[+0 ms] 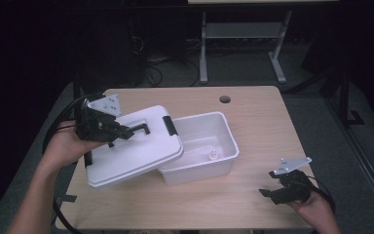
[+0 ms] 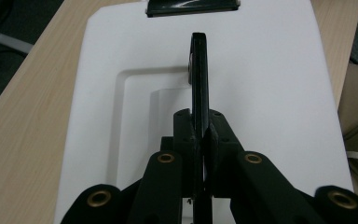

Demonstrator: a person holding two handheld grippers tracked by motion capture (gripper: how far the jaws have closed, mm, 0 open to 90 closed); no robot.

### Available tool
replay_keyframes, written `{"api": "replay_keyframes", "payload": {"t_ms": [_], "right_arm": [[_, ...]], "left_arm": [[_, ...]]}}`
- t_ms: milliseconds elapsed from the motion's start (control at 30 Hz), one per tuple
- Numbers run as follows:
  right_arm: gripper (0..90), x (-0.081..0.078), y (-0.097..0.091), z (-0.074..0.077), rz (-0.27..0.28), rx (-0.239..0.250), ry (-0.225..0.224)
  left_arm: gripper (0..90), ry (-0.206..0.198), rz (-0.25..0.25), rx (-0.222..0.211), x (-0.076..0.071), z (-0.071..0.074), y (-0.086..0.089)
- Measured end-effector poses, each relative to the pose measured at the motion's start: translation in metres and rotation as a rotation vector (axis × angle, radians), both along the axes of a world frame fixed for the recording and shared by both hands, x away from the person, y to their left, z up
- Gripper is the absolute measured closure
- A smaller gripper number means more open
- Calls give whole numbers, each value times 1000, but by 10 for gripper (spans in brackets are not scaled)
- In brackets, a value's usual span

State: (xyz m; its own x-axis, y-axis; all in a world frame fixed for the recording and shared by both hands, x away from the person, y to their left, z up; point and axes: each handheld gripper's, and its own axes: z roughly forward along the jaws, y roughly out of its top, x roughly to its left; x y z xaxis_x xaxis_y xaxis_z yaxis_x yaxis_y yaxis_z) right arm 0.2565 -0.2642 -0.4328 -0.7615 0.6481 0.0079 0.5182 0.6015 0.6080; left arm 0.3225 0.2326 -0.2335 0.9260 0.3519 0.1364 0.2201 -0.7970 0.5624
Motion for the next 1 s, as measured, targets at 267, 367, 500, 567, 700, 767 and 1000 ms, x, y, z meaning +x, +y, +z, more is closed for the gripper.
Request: {"api": "replay_keyframes", "payload": {"t_ms": [267, 367, 500, 567, 700, 767, 1000], "right_arm": [[269, 0, 0, 1, -2, 7, 4], [268, -1, 0, 1, -1, 11, 1], [268, -2, 1, 2, 1, 15, 2], [267, -2, 0, 2, 1, 19, 0], [267, -3, -1, 3, -1, 24, -1], [267, -4, -2, 3, -7, 29, -2], [267, -5, -4, 3, -1, 27, -4]], "left_arm": [[839, 12, -29, -6, 11, -5, -23], [839, 19, -46, -12, 17, -6, -35], [839, 29, -68, -9, 22, -7, -46], [839, 24, -72, -5, 23, -8, -51], [839, 18, -79, -10, 26, -9, -59], [839, 12, -85, -11, 30, -8, -67], [839, 16, -112, -11, 36, -8, -81]]}}
